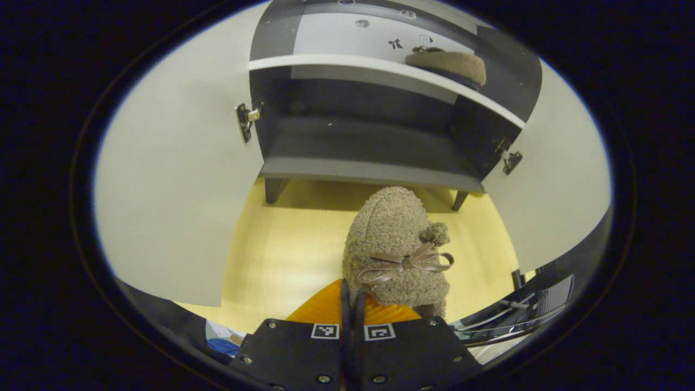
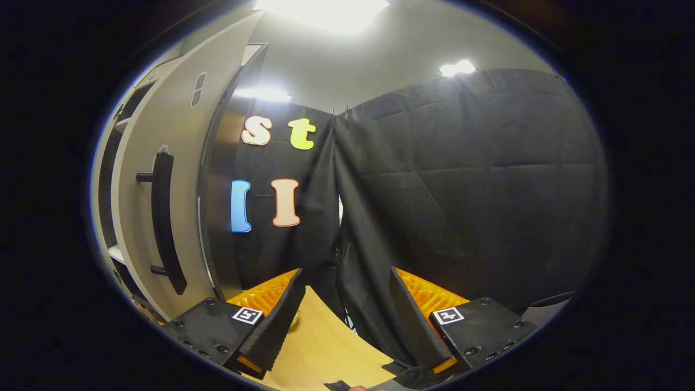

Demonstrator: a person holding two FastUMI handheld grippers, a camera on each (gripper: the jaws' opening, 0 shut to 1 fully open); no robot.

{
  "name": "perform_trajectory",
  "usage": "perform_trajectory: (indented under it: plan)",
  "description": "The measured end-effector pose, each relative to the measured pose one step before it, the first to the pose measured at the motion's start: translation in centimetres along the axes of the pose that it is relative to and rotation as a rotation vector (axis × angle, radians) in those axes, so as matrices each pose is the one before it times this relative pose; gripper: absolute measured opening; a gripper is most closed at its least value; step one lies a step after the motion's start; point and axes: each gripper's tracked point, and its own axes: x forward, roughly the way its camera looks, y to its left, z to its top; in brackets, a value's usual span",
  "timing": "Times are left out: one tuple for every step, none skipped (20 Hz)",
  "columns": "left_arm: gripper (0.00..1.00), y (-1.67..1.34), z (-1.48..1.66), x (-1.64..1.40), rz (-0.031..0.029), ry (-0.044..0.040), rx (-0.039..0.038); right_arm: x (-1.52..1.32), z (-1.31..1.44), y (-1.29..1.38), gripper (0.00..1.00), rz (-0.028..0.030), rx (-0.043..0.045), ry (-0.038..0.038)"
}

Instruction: Grab one shoe with the right hand and put it into the shoe cabinet, grab the other shoe with the left hand and put it into the shoe cabinet; then close the right door with the right hand and the left door with the left hand.

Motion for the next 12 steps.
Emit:
perform_trajectory:
  plan:
    - [0.02, 0.390, 0.284, -0.419, -0.01012, -0.02150, -0.01120, 0.490, -0.012, 0.402, 0.98, 0.01376, 0.00784, -0.00078]
    - [0.02, 0.324, 0.508, -0.458, -0.01305, -0.02002, -0.00279, 0.490, -0.103, 0.279, 0.98, 0.01174, 0.00253, -0.00025]
    - [0.00, 0.010, -0.416, 0.229, -0.01247, -0.01828, 0.00579, 0.426, -0.142, 0.135, 0.98, 0.00724, -0.00174, 0.00179]
    - [0.02, 0.026, -0.137, 0.393, -0.00266, -0.01956, 0.01293, 0.455, -0.194, 0.139, 0.97, 0.00685, -0.00256, 0.00308]
    - [0.02, 0.245, 0.438, 0.112, 0.00833, -0.02768, 0.01267, 0.408, -0.064, 0.176, 0.97, 0.00655, 0.00045, 0.00239]
    - [0.02, -0.066, 0.331, 0.240, 0.00636, -0.03011, 0.01348, 0.262, -0.058, 0.111, 0.97, 0.00635, 0.00400, 0.00173]
    - [0.02, 0.258, 0.750, -0.158, 0.00150, -0.02671, 0.00280, 0.241, 0.048, 0.190, 0.97, 0.00537, 0.00668, -0.00054]
    - [0.01, -0.127, 0.612, 0.298, -0.00714, -0.02811, 0.00019, 0.224, -0.031, 0.054, 0.98, 0.00124, 0.00819, -0.00181]
    - [0.01, 0.061, 0.714, 0.121, -0.00920, -0.02483, -0.00478, 0.098, -0.010, 0.092, 0.98, 0.00285, 0.00858, -0.00100]
    - [0.01, 0.090, 0.845, 0.085, -0.01038, -0.02533, -0.00346, 0.213, -0.143, 0.111, 0.98, 0.00045, 0.00531, 0.00048]
    - [0.02, 0.146, 0.819, 0.100, -0.00985, -0.03148, 0.00445, 0.026, -0.108, -0.025, 0.97, -0.00204, 0.00275, 0.00090]
    - [0.00, 0.015, 0.323, 0.459, -0.00249, -0.02959, 0.01038, -0.044, -0.030, -0.069, 0.98, -0.00298, 0.00206, -0.00062]
